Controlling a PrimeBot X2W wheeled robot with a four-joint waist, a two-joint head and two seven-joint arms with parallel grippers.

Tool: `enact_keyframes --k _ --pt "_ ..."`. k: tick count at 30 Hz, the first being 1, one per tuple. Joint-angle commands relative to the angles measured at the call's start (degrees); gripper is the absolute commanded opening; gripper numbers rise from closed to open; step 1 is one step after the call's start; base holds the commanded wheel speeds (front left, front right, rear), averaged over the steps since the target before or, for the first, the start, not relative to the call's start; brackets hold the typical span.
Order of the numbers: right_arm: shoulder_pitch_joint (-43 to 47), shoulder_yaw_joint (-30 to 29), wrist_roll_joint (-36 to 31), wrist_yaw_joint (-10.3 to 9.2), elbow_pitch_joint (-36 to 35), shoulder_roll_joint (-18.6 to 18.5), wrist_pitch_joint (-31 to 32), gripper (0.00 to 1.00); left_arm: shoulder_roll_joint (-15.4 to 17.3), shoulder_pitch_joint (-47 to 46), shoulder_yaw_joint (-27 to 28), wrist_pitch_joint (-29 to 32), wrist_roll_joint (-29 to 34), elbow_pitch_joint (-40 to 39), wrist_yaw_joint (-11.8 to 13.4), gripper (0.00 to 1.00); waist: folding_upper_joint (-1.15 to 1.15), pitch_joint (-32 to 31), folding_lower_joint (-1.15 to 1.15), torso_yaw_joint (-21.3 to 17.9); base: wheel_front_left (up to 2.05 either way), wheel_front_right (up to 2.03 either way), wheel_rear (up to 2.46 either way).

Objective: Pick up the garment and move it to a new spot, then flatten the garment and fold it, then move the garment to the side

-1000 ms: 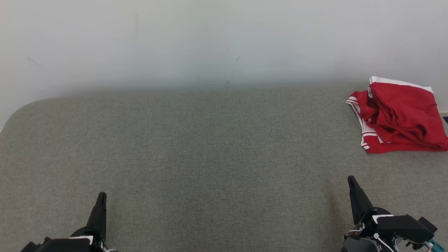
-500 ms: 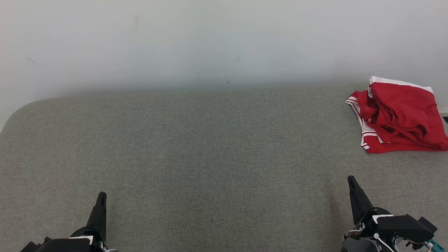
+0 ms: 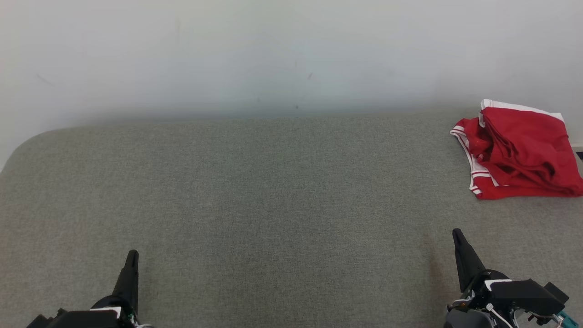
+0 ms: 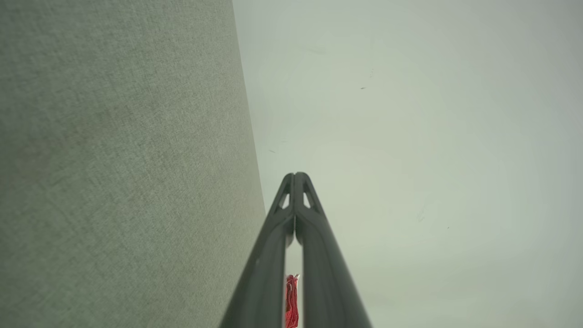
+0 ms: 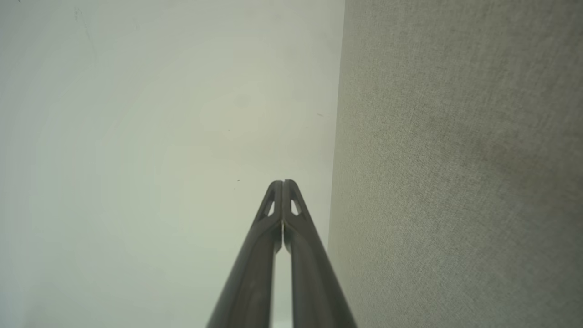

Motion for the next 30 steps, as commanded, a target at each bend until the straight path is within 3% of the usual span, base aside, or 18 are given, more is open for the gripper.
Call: enact_keyframes --k 1,30 --pt "-0.34 0.02 0.12 0.04 0.01 0.21 0.09 0.0 -0.05 -0.55 0.15 0.04 -0.25 0.09 -0.06 0.0 0.0 0.0 0.0 0.0 0.0 0.0 0.0" --pt "-0.34 0.02 0.12 0.04 0.02 0.2 0.09 0.0 -0.05 -0.55 0.13 0.04 -0.26 0.08 -0.06 0.0 0.0 0.0 0.0 0.0 0.0 0.0 0.0"
